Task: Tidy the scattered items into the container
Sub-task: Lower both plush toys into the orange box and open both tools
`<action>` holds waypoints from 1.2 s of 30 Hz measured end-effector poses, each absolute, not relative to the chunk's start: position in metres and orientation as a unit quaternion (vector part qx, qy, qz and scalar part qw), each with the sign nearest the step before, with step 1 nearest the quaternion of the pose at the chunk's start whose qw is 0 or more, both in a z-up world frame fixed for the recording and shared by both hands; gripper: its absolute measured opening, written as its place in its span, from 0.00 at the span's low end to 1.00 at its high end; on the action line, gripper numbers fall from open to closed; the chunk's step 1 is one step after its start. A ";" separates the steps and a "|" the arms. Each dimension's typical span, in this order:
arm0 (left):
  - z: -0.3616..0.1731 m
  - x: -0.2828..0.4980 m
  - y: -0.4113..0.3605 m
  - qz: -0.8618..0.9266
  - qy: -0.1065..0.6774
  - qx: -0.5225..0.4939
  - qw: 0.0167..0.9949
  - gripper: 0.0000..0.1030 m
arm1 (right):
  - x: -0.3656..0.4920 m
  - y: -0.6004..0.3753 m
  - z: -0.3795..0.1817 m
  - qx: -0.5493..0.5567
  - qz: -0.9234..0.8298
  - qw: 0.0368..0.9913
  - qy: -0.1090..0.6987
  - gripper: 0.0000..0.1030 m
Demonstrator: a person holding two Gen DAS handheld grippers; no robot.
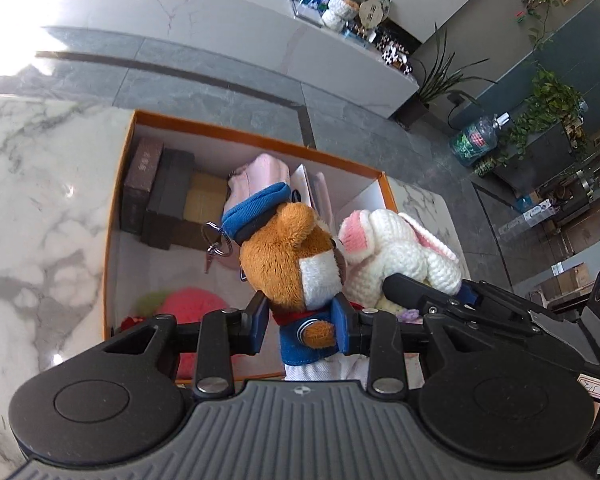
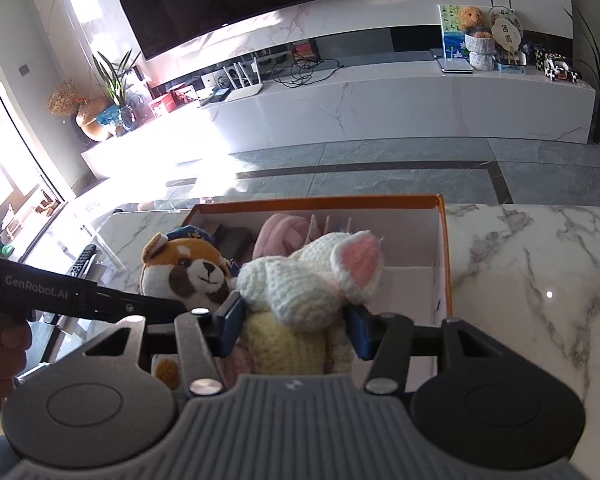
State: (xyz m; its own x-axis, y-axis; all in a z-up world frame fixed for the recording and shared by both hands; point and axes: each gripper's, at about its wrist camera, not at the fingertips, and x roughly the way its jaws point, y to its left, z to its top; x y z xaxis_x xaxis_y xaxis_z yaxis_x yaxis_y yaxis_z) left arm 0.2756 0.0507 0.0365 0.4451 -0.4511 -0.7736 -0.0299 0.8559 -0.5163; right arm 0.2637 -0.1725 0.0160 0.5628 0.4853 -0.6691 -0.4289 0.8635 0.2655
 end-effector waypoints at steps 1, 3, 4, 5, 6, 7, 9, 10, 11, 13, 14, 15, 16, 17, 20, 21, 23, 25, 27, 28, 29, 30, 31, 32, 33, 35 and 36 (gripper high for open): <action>0.030 0.281 0.053 -0.129 0.521 -0.246 0.807 0.36 | 0.266 -0.175 0.014 0.037 0.253 0.883 0.393 0.54; 0.019 0.289 0.057 -0.128 0.537 -0.270 0.789 0.36 | 0.269 -0.177 0.009 0.049 0.254 0.879 0.401 0.54; 0.014 0.292 0.060 -0.127 0.542 -0.282 0.781 0.36 | 0.270 -0.177 0.007 0.054 0.256 0.876 0.406 0.54; 0.009 0.296 0.063 -0.126 0.548 -0.293 0.774 0.36 | 0.271 -0.177 0.004 0.056 0.256 0.874 0.409 0.54; 0.004 0.299 0.065 -0.125 0.554 -0.304 0.765 0.35 | 0.272 -0.175 0.002 0.056 0.255 0.873 0.412 0.54; -0.001 0.302 0.066 -0.123 0.560 -0.315 0.756 0.35 | 0.273 -0.171 0.000 0.055 0.253 0.872 0.415 0.54; -0.011 0.309 0.070 -0.120 0.569 -0.334 0.742 0.35 | 0.276 -0.171 -0.006 0.056 0.249 0.870 0.421 0.54; -0.019 0.313 0.071 -0.117 0.574 -0.346 0.733 0.34 | 0.278 -0.171 -0.008 0.056 0.246 0.869 0.425 0.54; -0.025 0.316 0.073 -0.113 0.578 -0.356 0.726 0.32 | 0.280 -0.170 -0.010 0.056 0.244 0.869 0.428 0.54; -0.033 0.320 0.075 -0.100 0.582 -0.361 0.721 0.26 | 0.281 -0.169 -0.014 0.055 0.241 0.867 0.432 0.54; -0.036 0.322 0.075 -0.087 0.586 -0.353 0.724 0.23 | 0.281 -0.166 -0.015 0.052 0.240 0.867 0.434 0.54; -0.038 0.323 0.074 -0.075 0.588 -0.341 0.729 0.23 | 0.282 -0.165 -0.016 0.050 0.240 0.866 0.436 0.54; -0.040 0.323 0.073 -0.069 0.589 -0.333 0.732 0.23 | 0.283 -0.164 -0.018 0.048 0.241 0.864 0.439 0.54; -0.041 0.324 0.072 -0.068 0.591 -0.329 0.734 0.23 | 0.284 -0.162 -0.019 0.044 0.242 0.863 0.441 0.54; -0.039 0.323 0.070 -0.064 0.591 -0.309 0.742 0.23 | 0.286 -0.156 -0.027 0.029 0.249 0.855 0.454 0.54; -0.037 0.321 0.069 -0.064 0.589 -0.301 0.747 0.23 | 0.287 -0.154 -0.029 0.028 0.251 0.852 0.458 0.54; -0.032 0.317 0.071 -0.072 0.580 -0.301 0.753 0.23 | 0.289 -0.153 -0.033 0.029 0.255 0.847 0.466 0.54; -0.026 0.313 0.073 -0.080 0.572 -0.304 0.758 0.23 | 0.291 -0.149 -0.038 0.022 0.252 0.842 0.476 0.55; -0.018 0.308 0.072 -0.076 0.567 -0.282 0.770 0.24 | 0.293 -0.147 -0.043 0.011 0.244 0.837 0.489 0.55; -0.015 0.306 0.071 -0.073 0.565 -0.268 0.777 0.24 | 0.294 -0.146 -0.045 0.005 0.243 0.836 0.492 0.55; -0.013 0.304 0.070 -0.070 0.565 -0.254 0.782 0.24 | 0.295 -0.146 -0.046 0.001 0.243 0.834 0.495 0.56; -0.012 0.303 0.069 -0.069 0.566 -0.243 0.785 0.24 | 0.295 -0.145 -0.047 -0.004 0.245 0.832 0.498 0.57; -0.011 0.301 0.068 -0.070 0.568 -0.234 0.786 0.24 | 0.296 -0.145 -0.048 -0.009 0.247 0.829 0.502 0.57; -0.011 0.300 0.067 -0.073 0.570 -0.229 0.786 0.24 | 0.296 -0.144 -0.049 -0.015 0.247 0.826 0.506 0.57; -0.012 0.299 0.066 -0.077 0.572 -0.226 0.784 0.24 | 0.296 -0.144 -0.049 -0.024 0.247 0.824 0.509 0.57; -0.016 0.298 0.064 -0.082 0.576 -0.225 0.782 0.24 | 0.297 -0.144 -0.050 -0.038 0.244 0.822 0.513 0.57; -0.018 0.297 0.061 -0.082 0.577 -0.220 0.782 0.24 | 0.297 -0.144 -0.049 -0.045 0.244 0.821 0.514 0.58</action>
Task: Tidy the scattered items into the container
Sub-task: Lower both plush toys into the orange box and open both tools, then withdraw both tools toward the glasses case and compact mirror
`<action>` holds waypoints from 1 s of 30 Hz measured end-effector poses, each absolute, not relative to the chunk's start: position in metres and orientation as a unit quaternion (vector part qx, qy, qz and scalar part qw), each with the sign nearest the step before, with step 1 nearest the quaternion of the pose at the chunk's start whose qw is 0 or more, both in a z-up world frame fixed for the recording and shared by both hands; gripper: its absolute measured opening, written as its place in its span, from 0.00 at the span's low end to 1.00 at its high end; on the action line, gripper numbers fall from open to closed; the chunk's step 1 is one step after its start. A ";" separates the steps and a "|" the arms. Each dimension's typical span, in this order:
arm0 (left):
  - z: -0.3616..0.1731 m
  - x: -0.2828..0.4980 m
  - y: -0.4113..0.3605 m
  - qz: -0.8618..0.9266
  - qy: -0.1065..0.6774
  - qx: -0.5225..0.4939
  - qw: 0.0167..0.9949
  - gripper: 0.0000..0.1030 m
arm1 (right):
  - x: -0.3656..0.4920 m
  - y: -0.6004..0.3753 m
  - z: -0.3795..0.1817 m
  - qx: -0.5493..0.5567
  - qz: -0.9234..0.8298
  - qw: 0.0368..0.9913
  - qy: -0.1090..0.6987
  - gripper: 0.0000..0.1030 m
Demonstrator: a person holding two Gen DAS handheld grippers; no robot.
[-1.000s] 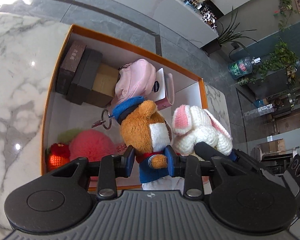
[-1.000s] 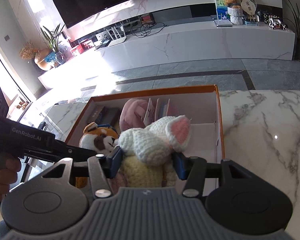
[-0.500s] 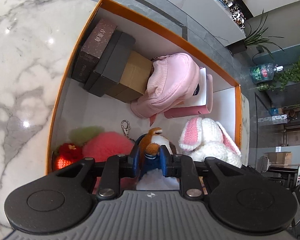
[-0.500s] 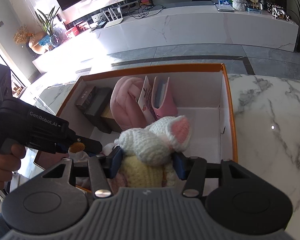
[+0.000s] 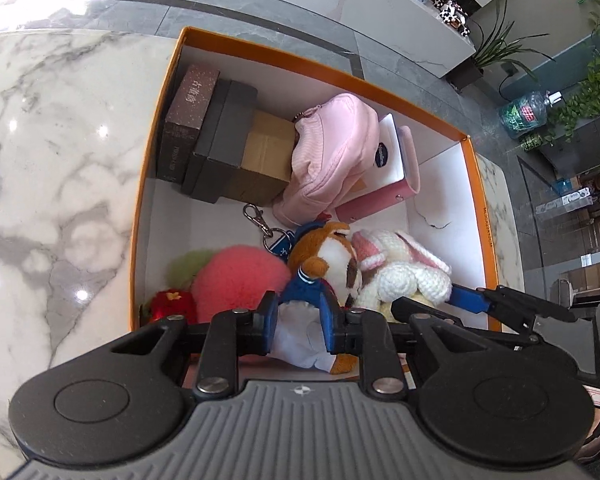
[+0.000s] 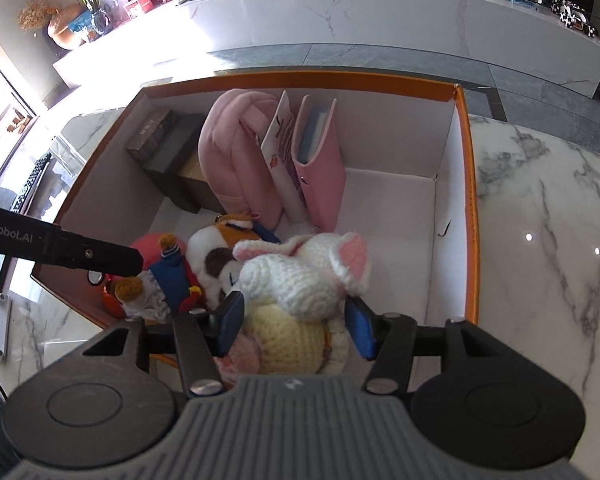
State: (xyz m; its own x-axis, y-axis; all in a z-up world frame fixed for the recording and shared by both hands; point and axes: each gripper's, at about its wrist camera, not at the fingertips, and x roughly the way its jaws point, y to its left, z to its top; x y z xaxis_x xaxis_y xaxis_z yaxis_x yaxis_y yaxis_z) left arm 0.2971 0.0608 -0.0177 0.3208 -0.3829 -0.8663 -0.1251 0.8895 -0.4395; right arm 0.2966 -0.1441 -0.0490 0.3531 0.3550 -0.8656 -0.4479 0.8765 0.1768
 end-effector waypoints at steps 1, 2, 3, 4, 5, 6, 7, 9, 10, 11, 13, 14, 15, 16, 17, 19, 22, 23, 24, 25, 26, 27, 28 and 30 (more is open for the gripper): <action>-0.019 0.297 0.057 -0.082 0.578 -0.213 0.784 0.24 | 0.297 -0.145 -0.048 -0.049 0.245 0.820 0.515 0.58; -0.021 0.297 0.054 -0.080 0.579 -0.206 0.785 0.24 | 0.297 -0.147 -0.048 -0.051 0.247 0.819 0.516 0.58; -0.022 0.296 0.052 -0.077 0.580 -0.202 0.786 0.24 | 0.296 -0.148 -0.047 -0.051 0.250 0.817 0.518 0.58; -0.024 0.296 0.050 -0.074 0.581 -0.200 0.786 0.24 | 0.296 -0.149 -0.046 -0.052 0.252 0.815 0.519 0.58; -0.026 0.296 0.049 -0.071 0.582 -0.197 0.786 0.24 | 0.297 -0.148 -0.046 -0.054 0.253 0.813 0.521 0.58; -0.027 0.296 0.048 -0.067 0.582 -0.190 0.787 0.24 | 0.297 -0.148 -0.047 -0.055 0.255 0.812 0.522 0.54; -0.027 0.295 0.047 -0.063 0.582 -0.184 0.790 0.24 | 0.297 -0.147 -0.048 -0.058 0.253 0.811 0.524 0.51; -0.022 0.290 0.048 -0.059 0.568 -0.181 0.801 0.24 | 0.297 -0.145 -0.052 -0.066 0.248 0.811 0.526 0.43; -0.015 0.286 0.051 -0.060 0.554 -0.182 0.810 0.24 | 0.297 -0.145 -0.053 -0.068 0.248 0.811 0.526 0.43; -0.007 0.281 0.057 -0.059 0.536 -0.189 0.821 0.24 | 0.297 -0.144 -0.053 -0.069 0.250 0.810 0.526 0.42; 0.010 0.270 0.072 -0.046 0.500 -0.200 0.841 0.24 | 0.296 -0.144 -0.053 -0.072 0.256 0.809 0.524 0.42; 0.016 0.265 0.079 -0.028 0.488 -0.198 0.849 0.24 | 0.296 -0.143 -0.053 -0.073 0.259 0.809 0.523 0.42; 0.022 0.262 0.086 -0.004 0.480 -0.189 0.857 0.24 | 0.296 -0.142 -0.053 -0.074 0.261 0.808 0.523 0.42; 0.026 0.260 0.092 0.022 0.476 -0.176 0.861 0.24 | 0.296 -0.141 -0.052 -0.074 0.263 0.807 0.524 0.42; 0.028 0.257 0.098 0.043 0.474 -0.167 0.864 0.24 | 0.296 -0.140 -0.052 -0.073 0.264 0.807 0.524 0.42; 0.030 0.254 0.109 0.063 0.473 -0.164 0.863 0.24 | 0.296 -0.138 -0.052 -0.064 0.267 0.805 0.525 0.42; 0.025 0.251 0.119 0.065 0.483 -0.178 0.855 0.24 | 0.296 -0.133 -0.050 -0.043 0.273 0.802 0.529 0.42; 0.024 0.250 0.120 0.062 0.483 -0.183 0.854 0.25 | 0.295 -0.131 -0.049 -0.041 0.275 0.802 0.529 0.42; 0.023 0.249 0.121 0.057 0.484 -0.189 0.853 0.25 | 0.293 -0.127 -0.048 -0.044 0.277 0.803 0.526 0.42; 0.021 0.249 0.120 0.053 0.487 -0.193 0.850 0.25 | 0.291 -0.123 -0.049 -0.052 0.276 0.804 0.523 0.42; 0.020 0.248 0.120 0.049 0.488 -0.196 0.849 0.25 | 0.290 -0.119 -0.051 -0.062 0.271 0.806 0.523 0.42; 0.019 0.247 0.118 0.047 0.488 -0.198 0.849 0.25 | 0.289 -0.116 -0.053 -0.072 0.266 0.806 0.523 0.42; 0.018 0.246 0.116 0.046 0.489 -0.198 0.848 0.25 | 0.288 -0.115 -0.056 -0.079 0.261 0.808 0.523 0.42; 0.018 0.243 0.114 0.046 0.488 -0.199 0.849 0.25 | 0.292 -0.117 -0.062 -0.063 0.257 0.802 0.536 0.41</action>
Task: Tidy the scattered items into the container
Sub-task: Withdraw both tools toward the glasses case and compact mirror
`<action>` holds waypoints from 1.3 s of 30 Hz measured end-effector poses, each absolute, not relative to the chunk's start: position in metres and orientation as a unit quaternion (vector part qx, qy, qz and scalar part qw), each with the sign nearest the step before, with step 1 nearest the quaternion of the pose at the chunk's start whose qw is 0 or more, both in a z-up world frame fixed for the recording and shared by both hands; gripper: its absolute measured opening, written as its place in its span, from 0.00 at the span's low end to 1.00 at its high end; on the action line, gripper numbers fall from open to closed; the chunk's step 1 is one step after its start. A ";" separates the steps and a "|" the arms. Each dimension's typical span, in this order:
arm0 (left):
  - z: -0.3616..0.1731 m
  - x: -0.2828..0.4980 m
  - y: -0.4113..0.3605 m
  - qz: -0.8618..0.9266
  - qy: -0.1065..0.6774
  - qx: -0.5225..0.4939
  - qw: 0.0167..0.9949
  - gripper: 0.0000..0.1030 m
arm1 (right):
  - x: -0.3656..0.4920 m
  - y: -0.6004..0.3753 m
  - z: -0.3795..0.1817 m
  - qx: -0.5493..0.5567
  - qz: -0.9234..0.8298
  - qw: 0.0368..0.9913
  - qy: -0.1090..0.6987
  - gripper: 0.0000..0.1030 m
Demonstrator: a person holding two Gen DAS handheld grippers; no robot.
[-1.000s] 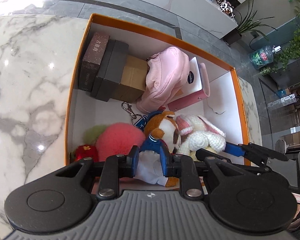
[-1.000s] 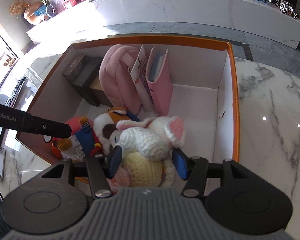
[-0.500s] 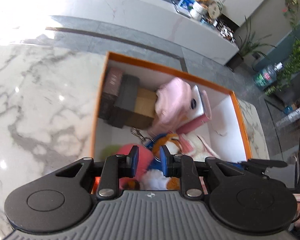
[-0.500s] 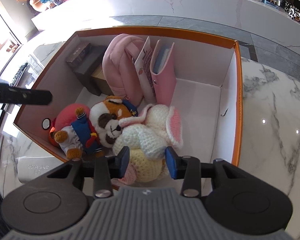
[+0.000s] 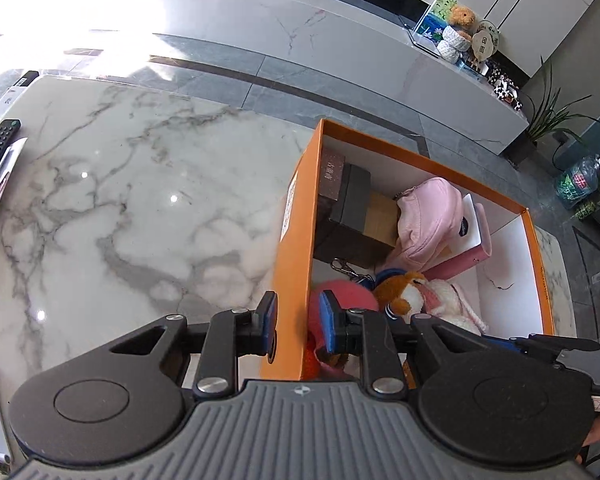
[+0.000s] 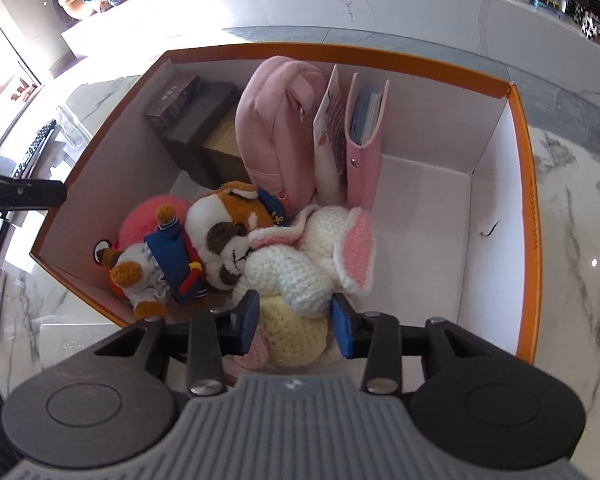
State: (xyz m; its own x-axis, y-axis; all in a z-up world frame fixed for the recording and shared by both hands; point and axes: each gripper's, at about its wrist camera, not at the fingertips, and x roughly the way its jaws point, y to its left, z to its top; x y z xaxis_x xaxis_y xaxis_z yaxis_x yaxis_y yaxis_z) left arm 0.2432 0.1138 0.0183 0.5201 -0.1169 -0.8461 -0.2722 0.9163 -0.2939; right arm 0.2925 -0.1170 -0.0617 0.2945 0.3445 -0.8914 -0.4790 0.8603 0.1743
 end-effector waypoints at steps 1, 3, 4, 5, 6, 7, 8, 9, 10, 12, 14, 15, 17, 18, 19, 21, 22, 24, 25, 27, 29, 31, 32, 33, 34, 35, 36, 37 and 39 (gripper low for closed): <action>0.019 0.242 0.113 0.045 0.487 -0.200 0.849 0.25 | 0.296 -0.119 -0.064 -0.049 0.256 0.796 0.546 0.40; 0.021 0.240 0.111 0.046 0.484 -0.198 0.851 0.25 | 0.297 -0.122 -0.065 -0.039 0.257 0.794 0.550 0.39; 0.023 0.238 0.110 0.045 0.483 -0.196 0.852 0.25 | 0.297 -0.123 -0.064 -0.037 0.254 0.794 0.551 0.39; 0.025 0.237 0.109 0.045 0.482 -0.195 0.853 0.25 | 0.297 -0.124 -0.064 -0.036 0.251 0.795 0.551 0.39; 0.027 0.235 0.108 0.045 0.481 -0.192 0.854 0.25 | 0.297 -0.125 -0.062 -0.034 0.248 0.796 0.551 0.40; 0.029 0.234 0.106 0.044 0.479 -0.189 0.856 0.25 | 0.296 -0.125 -0.060 -0.033 0.246 0.798 0.549 0.40; 0.032 0.233 0.104 0.043 0.478 -0.187 0.857 0.25 | 0.294 -0.126 -0.058 -0.032 0.244 0.800 0.547 0.40; 0.034 0.230 0.102 0.042 0.476 -0.186 0.858 0.25 | 0.292 -0.126 -0.056 -0.032 0.242 0.803 0.544 0.40; 0.036 0.228 0.100 0.040 0.475 -0.184 0.860 0.25 | 0.291 -0.127 -0.053 -0.032 0.241 0.805 0.541 0.40; 0.041 0.223 0.097 0.037 0.472 -0.182 0.862 0.25 | 0.286 -0.127 -0.047 -0.035 0.238 0.811 0.533 0.40; 0.047 0.217 0.092 0.033 0.467 -0.175 0.866 0.25 | 0.279 -0.128 -0.039 -0.039 0.236 0.820 0.521 0.40; 0.050 0.213 0.090 0.033 0.464 -0.169 0.869 0.25 | 0.275 -0.129 -0.033 -0.042 0.236 0.825 0.512 0.41; 0.057 0.205 0.084 0.033 0.457 -0.157 0.875 0.25 | 0.267 -0.131 -0.022 -0.044 0.238 0.834 0.496 0.41; 0.061 0.201 0.081 0.032 0.454 -0.152 0.877 0.25 | 0.263 -0.132 -0.017 -0.044 0.240 0.837 0.489 0.41; 0.064 0.197 0.078 0.030 0.451 -0.149 0.879 0.25 | 0.258 -0.133 -0.012 -0.045 0.242 0.841 0.482 0.41; 0.071 0.189 0.073 0.024 0.447 -0.144 0.883 0.25 | 0.249 -0.135 -0.003 -0.046 0.247 0.846 0.471 0.41; 0.074 0.186 0.071 0.023 0.445 -0.142 0.884 0.25 | 0.243 -0.135 0.003 -0.046 0.249 0.848 0.465 0.41; 0.079 0.179 0.066 0.021 0.440 -0.139 0.887 0.25 | 0.231 -0.137 0.012 -0.046 0.254 0.854 0.453 0.42; 0.081 0.175 0.064 0.020 0.438 -0.137 0.888 0.25 | 0.225 -0.137 0.016 -0.046 0.257 0.856 0.446 0.42; 0.086 0.169 0.061 0.018 0.434 -0.134 0.890 0.25 | 0.214 -0.139 0.024 -0.049 0.261 0.861 0.433 0.42; 0.089 0.163 0.058 0.016 0.431 -0.132 0.892 0.25 | 0.203 -0.139 0.031 -0.051 0.265 0.865 0.422 0.43; 0.092 0.157 0.055 0.013 0.428 -0.130 0.894 0.25 | 0.192 -0.140 0.038 -0.051 0.270 0.869 0.412 0.44; 0.093 0.154 0.054 0.012 0.427 -0.129 0.895 0.25 | 0.187 -0.141 0.040 -0.052 0.273 0.871 0.406 0.45; 0.094 0.151 0.052 0.011 0.426 -0.128 0.895 0.25 | 0.182 -0.141 0.043 -0.054 0.275 0.873 0.399 0.45; 0.095 0.148 0.051 0.011 0.425 -0.127 0.896 0.25 | 0.175 -0.141 0.045 -0.055 0.279 0.876 0.390 0.45; 0.096 0.145 0.049 0.010 0.424 -0.126 0.897 0.26 | 0.170 -0.141 0.047 -0.056 0.283 0.879 0.380 0.46; 0.096 0.142 0.048 0.009 0.422 -0.124 0.898 0.25 | 0.164 -0.141 0.049 -0.057 0.287 0.881 0.372 0.46; 0.096 0.138 0.047 0.007 0.420 -0.121 0.900 0.26 | 0.157 -0.141 0.050 -0.058 0.292 0.883 0.362 0.46; 0.093 0.130 0.044 0.006 0.413 -0.119 0.903 0.27 | 0.144 -0.139 0.049 -0.058 0.300 0.887 0.346 0.48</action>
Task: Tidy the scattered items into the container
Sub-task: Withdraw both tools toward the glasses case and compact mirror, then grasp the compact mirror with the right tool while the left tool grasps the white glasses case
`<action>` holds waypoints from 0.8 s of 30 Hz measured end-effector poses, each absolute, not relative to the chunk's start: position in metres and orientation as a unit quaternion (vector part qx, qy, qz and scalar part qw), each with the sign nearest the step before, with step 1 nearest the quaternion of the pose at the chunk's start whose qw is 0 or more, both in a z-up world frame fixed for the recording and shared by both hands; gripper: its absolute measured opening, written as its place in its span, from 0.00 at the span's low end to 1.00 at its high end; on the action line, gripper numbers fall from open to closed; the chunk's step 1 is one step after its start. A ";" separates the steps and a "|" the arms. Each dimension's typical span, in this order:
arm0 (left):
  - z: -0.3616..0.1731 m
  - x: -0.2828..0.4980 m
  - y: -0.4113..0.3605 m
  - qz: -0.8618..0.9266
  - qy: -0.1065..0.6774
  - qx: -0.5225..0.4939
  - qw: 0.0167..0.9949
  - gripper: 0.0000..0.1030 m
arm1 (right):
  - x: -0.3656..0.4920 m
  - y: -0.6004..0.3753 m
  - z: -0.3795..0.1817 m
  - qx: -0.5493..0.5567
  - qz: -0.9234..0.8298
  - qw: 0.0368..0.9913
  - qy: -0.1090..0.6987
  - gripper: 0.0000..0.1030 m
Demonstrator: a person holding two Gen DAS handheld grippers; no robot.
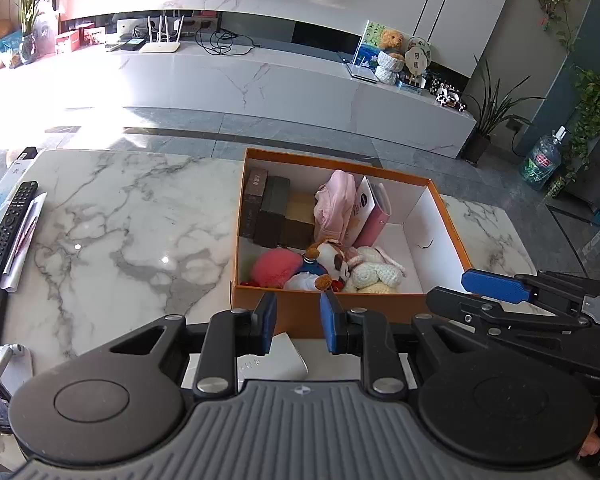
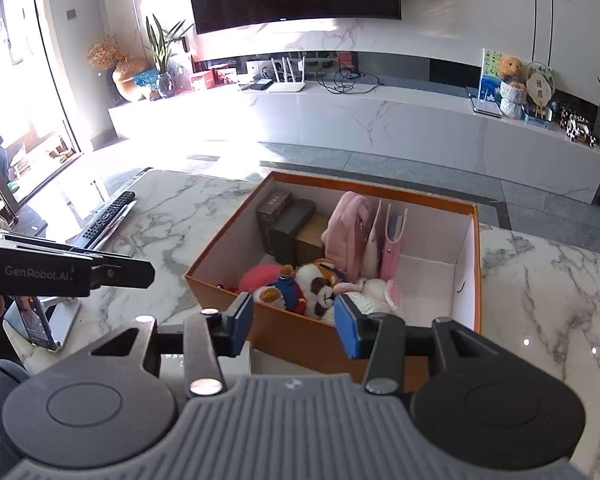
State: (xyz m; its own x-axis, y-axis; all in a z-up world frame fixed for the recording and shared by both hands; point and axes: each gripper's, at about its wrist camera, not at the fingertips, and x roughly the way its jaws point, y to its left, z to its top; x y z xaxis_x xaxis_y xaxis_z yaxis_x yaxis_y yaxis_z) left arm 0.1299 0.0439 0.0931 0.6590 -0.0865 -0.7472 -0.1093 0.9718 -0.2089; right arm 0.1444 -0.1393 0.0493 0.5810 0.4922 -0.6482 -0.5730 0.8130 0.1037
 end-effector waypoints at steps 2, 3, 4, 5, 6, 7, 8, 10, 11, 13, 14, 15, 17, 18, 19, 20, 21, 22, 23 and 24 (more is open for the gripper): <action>0.087 0.121 0.042 0.007 0.406 -0.118 0.906 0.28 | 0.132 -0.137 0.045 -0.062 0.305 0.890 0.333 0.50; 0.082 0.117 0.041 0.008 0.405 -0.118 0.907 0.28 | 0.126 -0.135 0.042 -0.066 0.308 0.891 0.326 0.52; 0.076 0.113 0.040 0.009 0.405 -0.118 0.907 0.28 | 0.117 -0.133 0.037 -0.071 0.310 0.893 0.319 0.52; 0.070 0.109 0.038 0.010 0.405 -0.119 0.907 0.28 | 0.111 -0.130 0.032 -0.076 0.311 0.894 0.314 0.53; 0.064 0.105 0.037 0.011 0.404 -0.120 0.907 0.28 | 0.105 -0.127 0.026 -0.082 0.313 0.894 0.311 0.54; 0.057 0.101 0.037 0.014 0.403 -0.119 0.907 0.28 | 0.100 -0.124 0.019 -0.087 0.314 0.894 0.309 0.54; 0.050 0.097 0.036 0.017 0.404 -0.119 0.907 0.28 | 0.095 -0.121 0.011 -0.090 0.313 0.893 0.310 0.55; 0.037 0.089 0.037 0.024 0.407 -0.115 0.906 0.28 | 0.089 -0.115 -0.004 -0.098 0.307 0.892 0.316 0.59; 0.030 0.086 0.038 0.029 0.408 -0.111 0.906 0.28 | 0.086 -0.113 -0.012 -0.101 0.306 0.892 0.318 0.62; 0.017 0.077 0.041 0.038 0.410 -0.100 0.906 0.28 | 0.081 -0.108 -0.027 -0.109 0.299 0.892 0.321 0.62; 0.010 0.073 0.042 0.041 0.413 -0.096 0.905 0.28 | 0.080 -0.106 -0.034 -0.114 0.296 0.891 0.324 0.63; 0.004 0.069 0.045 0.042 0.417 -0.093 0.903 0.28 | 0.079 -0.104 -0.043 -0.118 0.297 0.888 0.330 0.63; -0.008 0.063 0.051 0.039 0.428 -0.097 0.898 0.28 | 0.078 -0.100 -0.057 -0.116 0.304 0.880 0.347 0.66; -0.014 0.059 0.054 0.038 0.432 -0.102 0.895 0.28 | 0.078 -0.099 -0.065 -0.109 0.311 0.874 0.357 0.69; -0.019 0.056 0.058 0.037 0.436 -0.107 0.893 0.29 | 0.079 -0.097 -0.071 -0.106 0.315 0.869 0.367 0.71; -0.023 0.054 0.061 0.037 0.439 -0.110 0.891 0.31 | 0.079 -0.095 -0.077 -0.105 0.315 0.866 0.375 0.73; -0.027 0.051 0.063 0.037 0.443 -0.113 0.889 0.32 | 0.077 -0.092 -0.083 -0.107 0.315 0.863 0.381 0.73; -0.031 0.049 0.066 0.038 0.445 -0.115 0.887 0.32 | 0.077 -0.088 -0.088 -0.113 0.315 0.860 0.385 0.73; -0.033 0.049 0.068 0.039 0.448 -0.115 0.886 0.32 | 0.077 -0.085 -0.092 -0.119 0.314 0.859 0.386 0.73; -0.036 0.049 0.070 0.041 0.450 -0.114 0.885 0.33 | 0.078 -0.082 -0.095 -0.125 0.313 0.858 0.387 0.73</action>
State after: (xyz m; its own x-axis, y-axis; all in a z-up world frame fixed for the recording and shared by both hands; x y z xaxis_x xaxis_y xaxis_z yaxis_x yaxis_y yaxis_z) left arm 0.0485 0.0697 -0.0357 0.5914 -0.0307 -0.8058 -0.1749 0.9706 -0.1653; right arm 0.0778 -0.0822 -0.0952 0.5046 0.4401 -0.7428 -0.6332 0.7735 0.0281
